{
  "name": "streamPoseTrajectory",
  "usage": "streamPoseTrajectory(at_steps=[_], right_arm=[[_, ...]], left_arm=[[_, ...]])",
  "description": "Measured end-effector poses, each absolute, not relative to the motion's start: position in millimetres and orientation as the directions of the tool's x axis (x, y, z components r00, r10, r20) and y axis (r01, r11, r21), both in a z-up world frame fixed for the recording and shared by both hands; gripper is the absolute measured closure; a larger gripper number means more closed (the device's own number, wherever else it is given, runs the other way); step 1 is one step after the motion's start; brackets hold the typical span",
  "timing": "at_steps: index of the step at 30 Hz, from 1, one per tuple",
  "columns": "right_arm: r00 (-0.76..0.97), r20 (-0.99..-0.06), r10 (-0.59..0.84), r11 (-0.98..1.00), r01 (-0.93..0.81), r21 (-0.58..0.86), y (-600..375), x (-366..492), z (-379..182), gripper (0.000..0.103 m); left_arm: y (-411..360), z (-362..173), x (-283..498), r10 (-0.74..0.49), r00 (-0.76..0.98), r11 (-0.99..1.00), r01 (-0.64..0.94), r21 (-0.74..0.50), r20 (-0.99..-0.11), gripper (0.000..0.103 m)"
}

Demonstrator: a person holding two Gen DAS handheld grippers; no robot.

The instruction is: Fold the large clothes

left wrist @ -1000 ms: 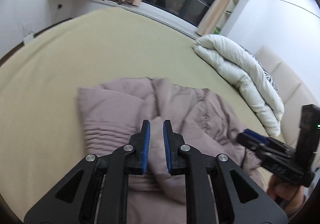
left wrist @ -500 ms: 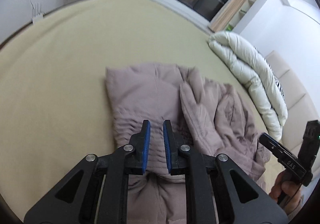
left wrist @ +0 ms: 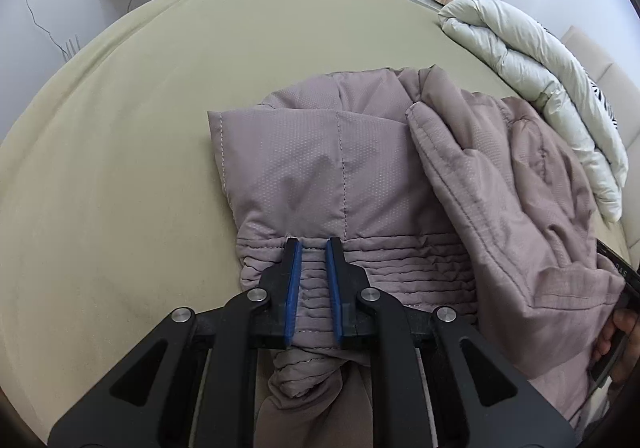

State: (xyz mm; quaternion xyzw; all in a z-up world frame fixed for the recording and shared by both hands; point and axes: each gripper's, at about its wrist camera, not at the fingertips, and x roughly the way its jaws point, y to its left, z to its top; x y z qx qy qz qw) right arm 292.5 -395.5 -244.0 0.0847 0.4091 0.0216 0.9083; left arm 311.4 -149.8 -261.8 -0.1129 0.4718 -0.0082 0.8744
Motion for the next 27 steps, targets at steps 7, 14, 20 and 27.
streamPoseTrajectory(at_steps=[7,14,20,27], right_arm=[[0.763,-0.614,0.201,0.960,-0.029,0.278,-426,187,-186,0.004],[0.722,-0.658,0.213,0.959,-0.024,0.284,-465,57,-189,0.001],[0.678,-0.706,0.206,0.907,0.139,0.398,-508,-30,-224,0.001],[0.614,-0.747,0.255,0.854,0.218,0.472,-526,-83,-262,0.001]], left_arm=[[-127,-212,217,-0.139,0.627,0.959,-0.107,-0.262,-0.766,0.090],[-86,-217,72,-0.129,0.546,0.927,-0.230,-0.296,-0.828,0.088],[-59,-219,-27,-0.173,0.548,0.874,-0.297,-0.384,-0.818,0.024],[-80,-223,-94,-0.280,0.464,0.903,-0.170,-0.395,-0.840,0.024]])
